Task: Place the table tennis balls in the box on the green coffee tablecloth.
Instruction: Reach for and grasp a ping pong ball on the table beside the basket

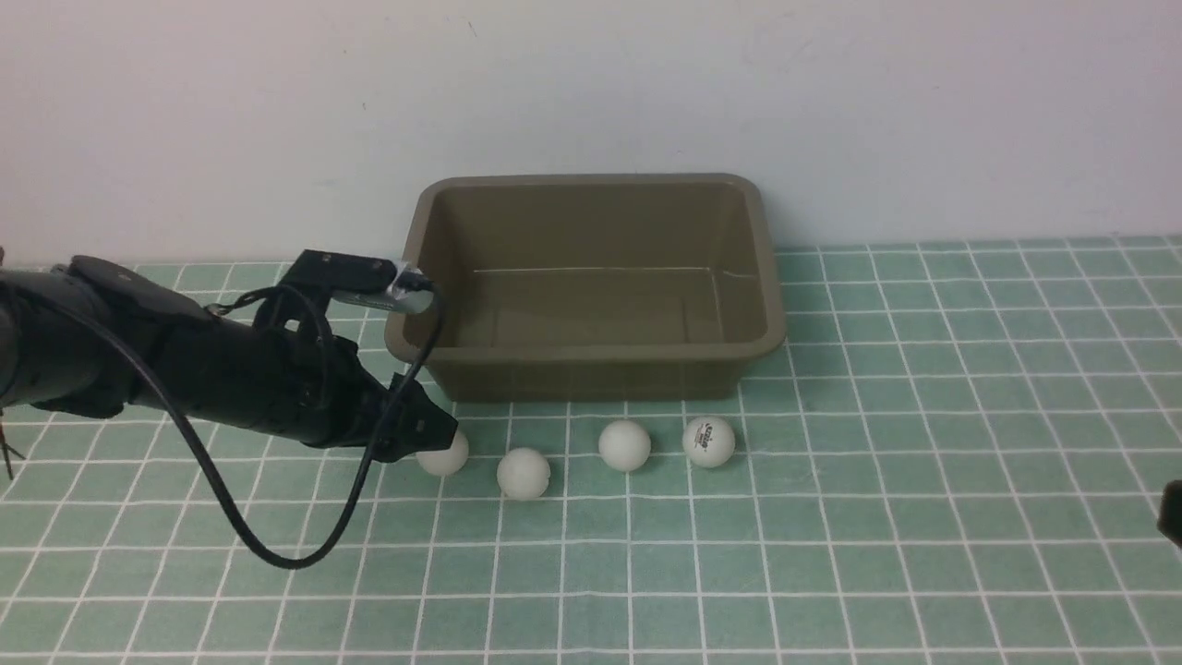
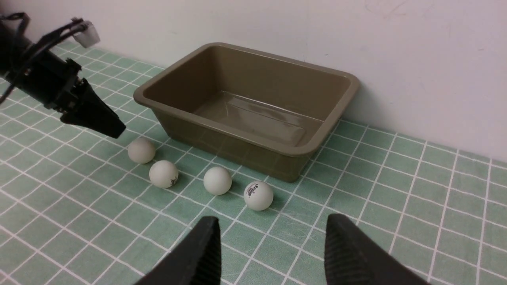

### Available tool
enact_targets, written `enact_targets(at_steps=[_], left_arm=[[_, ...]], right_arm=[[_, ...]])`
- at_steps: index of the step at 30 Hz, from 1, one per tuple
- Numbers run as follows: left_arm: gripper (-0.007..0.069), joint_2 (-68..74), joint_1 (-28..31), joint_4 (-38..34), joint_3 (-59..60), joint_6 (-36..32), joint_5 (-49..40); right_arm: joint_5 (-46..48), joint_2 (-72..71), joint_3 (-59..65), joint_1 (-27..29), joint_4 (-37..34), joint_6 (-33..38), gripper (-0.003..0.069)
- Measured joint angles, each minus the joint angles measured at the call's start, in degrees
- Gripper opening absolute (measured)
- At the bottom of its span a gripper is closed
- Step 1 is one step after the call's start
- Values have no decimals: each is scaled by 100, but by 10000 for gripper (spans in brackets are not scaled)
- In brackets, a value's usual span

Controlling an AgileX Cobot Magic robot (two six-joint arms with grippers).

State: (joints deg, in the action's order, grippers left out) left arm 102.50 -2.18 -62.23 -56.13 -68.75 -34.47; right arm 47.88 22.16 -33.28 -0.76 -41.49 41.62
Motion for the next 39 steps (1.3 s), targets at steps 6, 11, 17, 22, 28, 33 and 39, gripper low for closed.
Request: enact_targets(at_steps=[6, 11, 17, 22, 28, 33, 39], left_arm=[[489, 262, -173, -28, -55, -10, 595], [489, 541, -184, -46, -232, -16, 607], [489, 626, -190, -58, -290, -28, 607], [489, 638, -190, -63, -290, -82, 607], [489, 638, -190, -199, -290, -336, 476], [489, 643, -190, -338, -290, -497, 450], [489, 656, -190, -346, -290, -510, 437]], right_arm=[[5, 0, 0, 0, -11, -131, 336], [5, 0, 0, 0, -22, -131, 336], [-61, 0, 0, 0, -22, -137, 336], [-227, 0, 0, 0, -22, -149, 336], [-292, 0, 0, 0, -22, -149, 336], [-315, 0, 0, 0, -7, -149, 336], [-315, 0, 0, 0, -7, -149, 336]])
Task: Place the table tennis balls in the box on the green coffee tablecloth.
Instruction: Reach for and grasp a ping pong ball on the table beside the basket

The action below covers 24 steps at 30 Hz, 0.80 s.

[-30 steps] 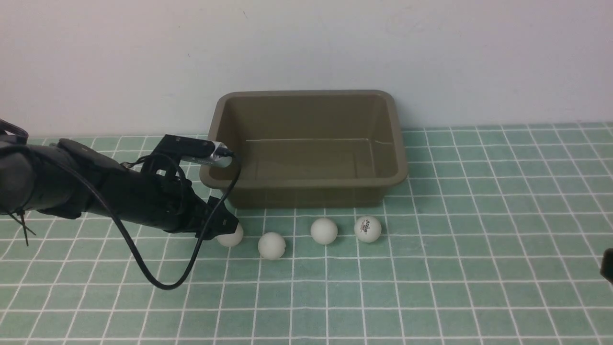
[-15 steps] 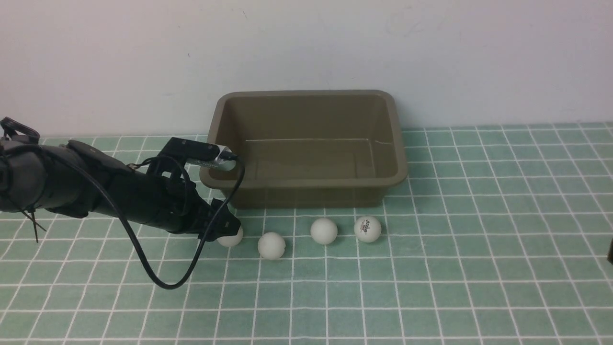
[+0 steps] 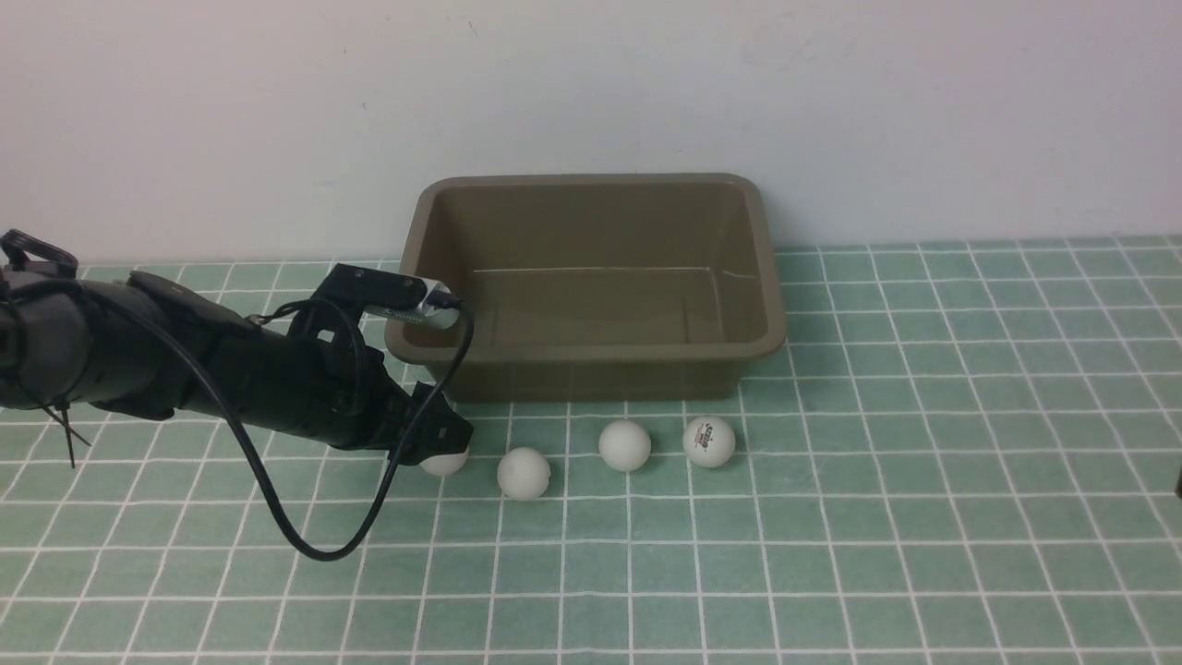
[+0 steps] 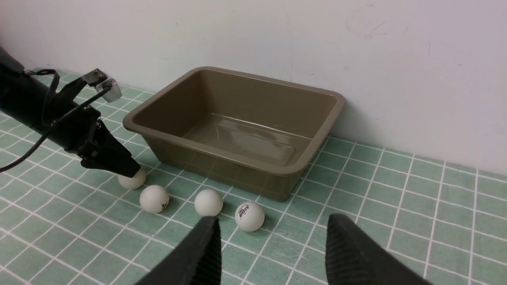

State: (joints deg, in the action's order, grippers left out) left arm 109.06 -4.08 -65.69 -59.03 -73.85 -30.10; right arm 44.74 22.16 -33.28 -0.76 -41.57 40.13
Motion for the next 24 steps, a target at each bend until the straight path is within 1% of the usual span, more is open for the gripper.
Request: enact_targets(at_steps=[13, 18, 24], left_arm=[[489, 0, -16, 222, 0, 48, -70], [489, 0, -251, 259, 0, 156, -12], [489, 0, -542, 270, 0, 183, 503]], right_arm=[[0, 0, 0, 0, 0, 0, 336], [-6, 0, 0, 0, 0, 0, 336], [-6, 0, 0, 0, 0, 0, 336]])
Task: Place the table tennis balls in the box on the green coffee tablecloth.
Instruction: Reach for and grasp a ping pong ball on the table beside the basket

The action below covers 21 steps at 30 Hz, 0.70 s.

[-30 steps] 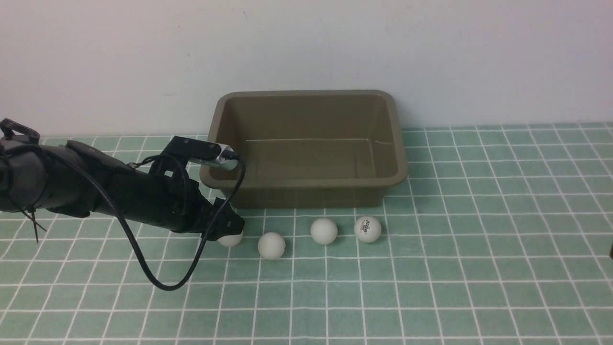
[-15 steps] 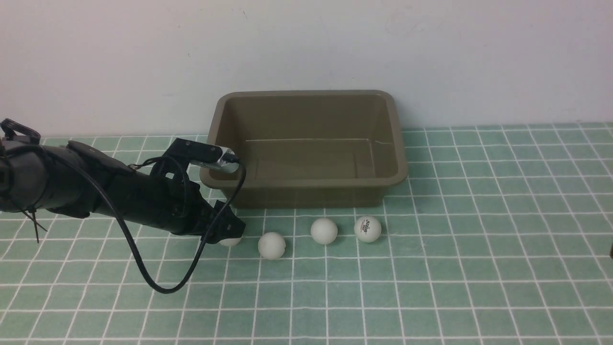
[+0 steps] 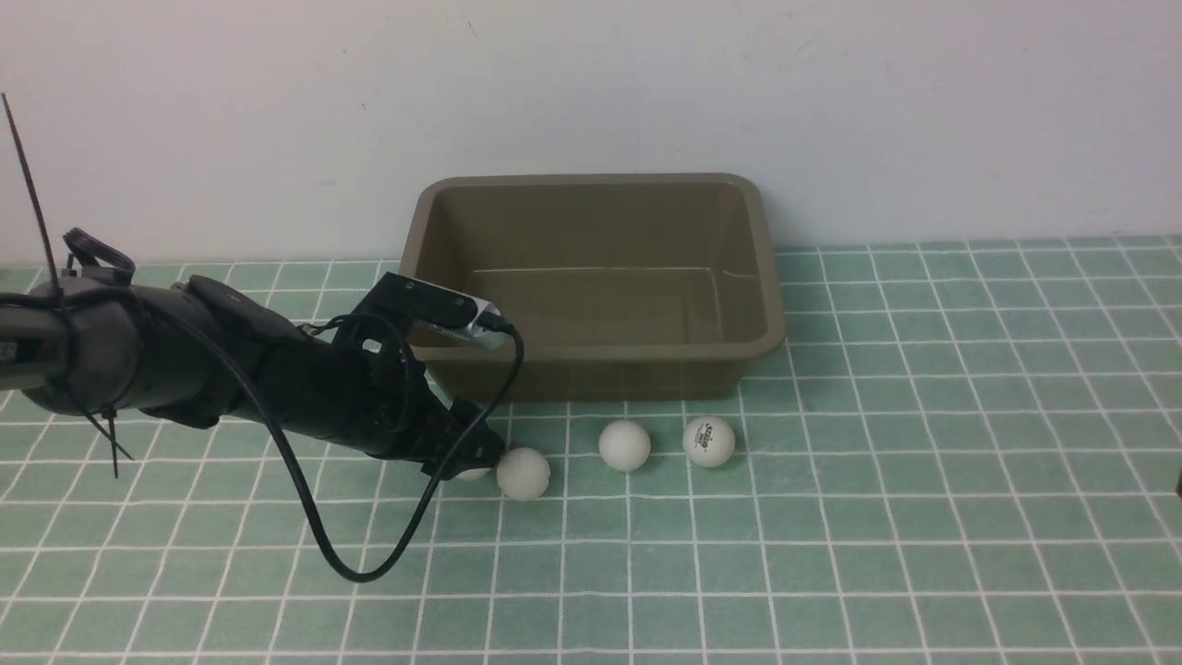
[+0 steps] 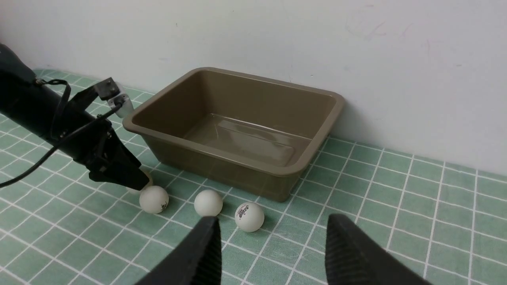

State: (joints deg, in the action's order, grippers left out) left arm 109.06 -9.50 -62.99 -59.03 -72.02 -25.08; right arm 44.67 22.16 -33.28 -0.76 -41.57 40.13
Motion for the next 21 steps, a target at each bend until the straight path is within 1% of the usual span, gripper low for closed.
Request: enact_targets(at_steps=[10, 16, 21], left_arm=[[487, 0, -7, 57, 0, 17, 127], [433, 0, -7, 119, 0, 17, 186], [369, 31, -7, 125, 0, 17, 316]], right_arm=[[-5, 0, 0, 0, 0, 0, 336], [-5, 0, 0, 0, 0, 0, 336], [-5, 0, 0, 0, 0, 0, 336]])
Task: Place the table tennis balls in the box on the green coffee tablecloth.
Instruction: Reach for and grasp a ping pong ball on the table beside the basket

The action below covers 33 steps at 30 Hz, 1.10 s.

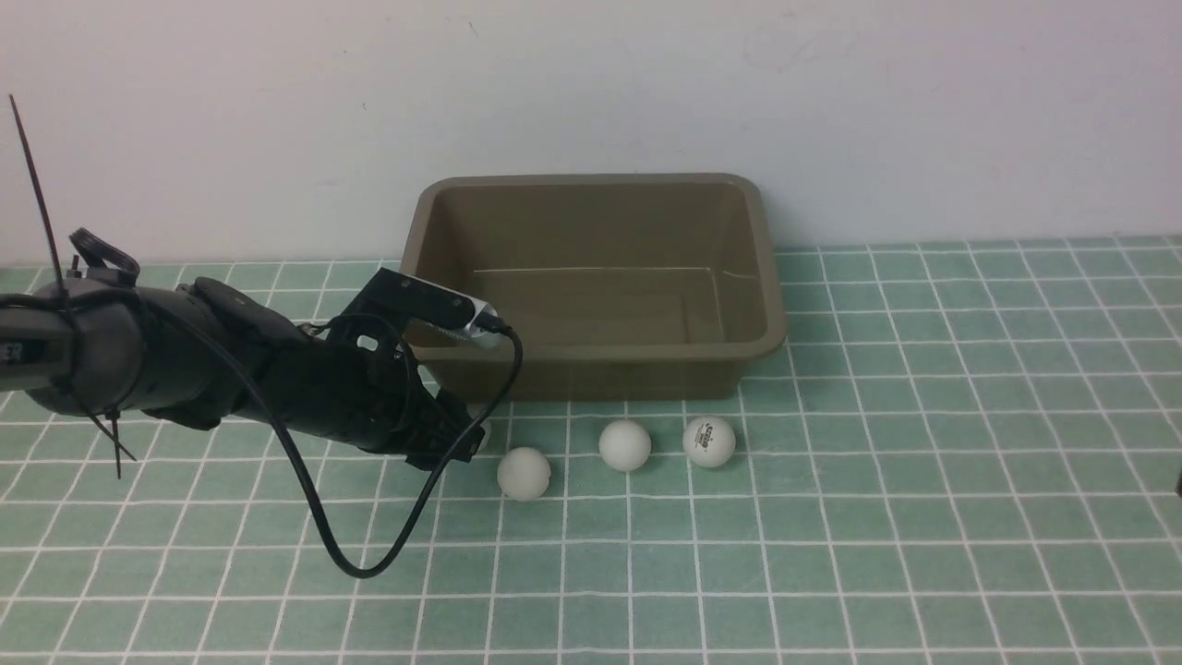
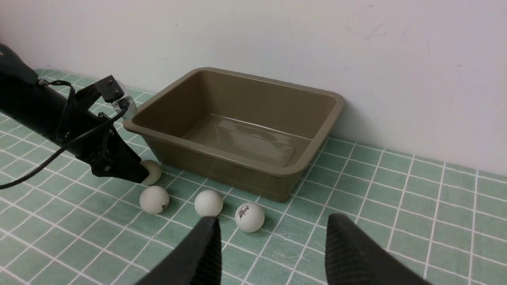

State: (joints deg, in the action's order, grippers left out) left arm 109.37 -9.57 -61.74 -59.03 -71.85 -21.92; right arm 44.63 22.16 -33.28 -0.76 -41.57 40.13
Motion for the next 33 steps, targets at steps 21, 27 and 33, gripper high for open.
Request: enact_targets(at_steps=[21, 27, 33], left_arm=[[431, 207, -5, -294, 0, -53, 15], [512, 207, -5, -599, 0, -202, 10], [522, 212, -5, -887, 0, -416, 130]], right_arm=[[-2, 0, 0, 0, 0, 0, 336], [-7, 0, 0, 0, 0, 0, 336], [-12, 0, 0, 0, 0, 0, 336]])
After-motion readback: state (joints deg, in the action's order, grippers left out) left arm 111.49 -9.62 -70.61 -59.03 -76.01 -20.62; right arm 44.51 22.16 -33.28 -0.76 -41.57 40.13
